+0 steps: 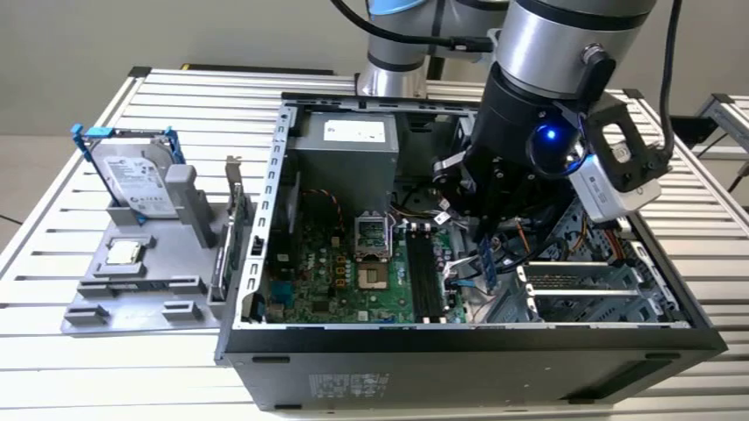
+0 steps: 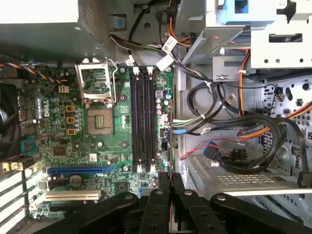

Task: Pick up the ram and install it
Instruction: 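Insert the ram into the slot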

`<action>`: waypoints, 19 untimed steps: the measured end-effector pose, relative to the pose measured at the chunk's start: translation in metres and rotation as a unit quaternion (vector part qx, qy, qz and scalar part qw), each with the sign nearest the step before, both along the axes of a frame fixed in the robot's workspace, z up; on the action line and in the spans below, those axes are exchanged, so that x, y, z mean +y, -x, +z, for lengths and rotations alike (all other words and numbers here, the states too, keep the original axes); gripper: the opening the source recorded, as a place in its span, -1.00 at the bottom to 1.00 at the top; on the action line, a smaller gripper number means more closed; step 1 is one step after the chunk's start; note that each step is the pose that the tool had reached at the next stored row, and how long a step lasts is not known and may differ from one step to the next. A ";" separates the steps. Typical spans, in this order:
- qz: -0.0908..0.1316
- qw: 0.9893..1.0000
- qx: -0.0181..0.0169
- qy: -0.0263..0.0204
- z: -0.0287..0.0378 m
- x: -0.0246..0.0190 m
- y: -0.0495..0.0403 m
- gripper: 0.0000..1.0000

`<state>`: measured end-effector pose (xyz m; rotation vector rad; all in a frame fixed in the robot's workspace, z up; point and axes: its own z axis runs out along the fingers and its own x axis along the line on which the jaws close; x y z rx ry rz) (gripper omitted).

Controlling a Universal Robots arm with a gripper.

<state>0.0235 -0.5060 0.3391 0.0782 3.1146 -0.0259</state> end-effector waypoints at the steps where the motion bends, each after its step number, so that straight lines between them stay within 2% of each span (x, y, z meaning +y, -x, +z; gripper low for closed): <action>1: 0.000 1.000 0.000 0.000 -0.0005 0.0002 0.0007 -1.00; 10: 0.000 1.000 0.000 0.000 -0.0053 0.0015 0.0077 -1.00; 19: 0.000 1.000 0.000 0.000 -0.0128 0.0042 0.0103 -1.00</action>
